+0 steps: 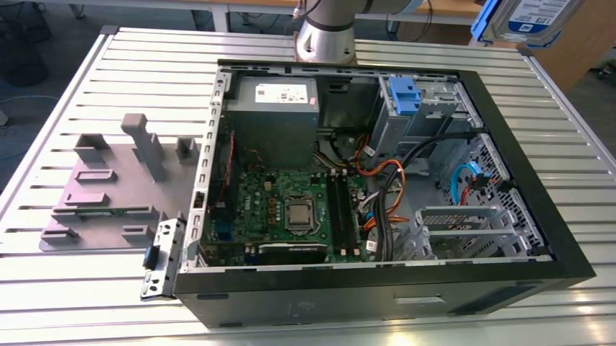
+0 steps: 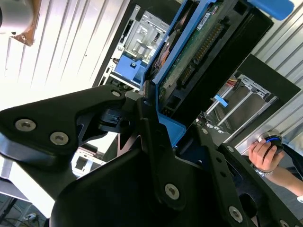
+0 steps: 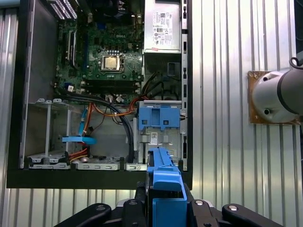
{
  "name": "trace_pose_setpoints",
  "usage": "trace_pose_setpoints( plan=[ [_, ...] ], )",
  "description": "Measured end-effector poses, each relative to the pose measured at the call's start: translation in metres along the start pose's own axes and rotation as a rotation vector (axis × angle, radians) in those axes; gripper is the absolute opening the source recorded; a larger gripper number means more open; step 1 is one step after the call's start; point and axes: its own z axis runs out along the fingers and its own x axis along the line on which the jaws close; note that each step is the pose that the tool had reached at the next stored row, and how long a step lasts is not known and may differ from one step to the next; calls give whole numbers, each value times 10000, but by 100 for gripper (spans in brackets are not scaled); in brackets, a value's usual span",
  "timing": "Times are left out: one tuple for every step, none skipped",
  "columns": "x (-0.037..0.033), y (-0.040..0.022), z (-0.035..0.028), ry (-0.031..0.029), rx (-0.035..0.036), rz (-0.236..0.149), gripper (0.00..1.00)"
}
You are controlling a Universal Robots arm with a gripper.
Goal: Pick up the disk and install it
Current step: 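Pick up the disk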
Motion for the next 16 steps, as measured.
trace_pose_setpoints(
  plan=[
    [13, 0, 2, 0, 0, 0, 37],
    [17, 0, 3, 0, 0, 0, 37],
    [21, 0, 3, 0, 0, 0, 37],
    [25, 0, 4, 0, 0, 0, 37],
    [30, 0, 4, 1, 0, 0, 37],
    [35, -1, 5, 0, 0, 0, 37],
    [39, -1, 6, 0, 0, 0, 37],
    [44, -1, 6, 0, 0, -1, 37],
    [48, -1, 6, 0, 0, 0, 37],
    [53, -1, 7, 0, 0, 0, 37],
    [57, -1, 7, 0, 0, 0, 37],
    [61, -1, 7, 0, 0, 0, 37],
    [65, -1, 8, -1, 0, 0, 37],
    [70, -1, 8, -1, 0, 0, 37],
    [74, -1, 8, 0, 0, 0, 37],
    [77, -1, 9, 0, 0, 0, 37]
  ],
)
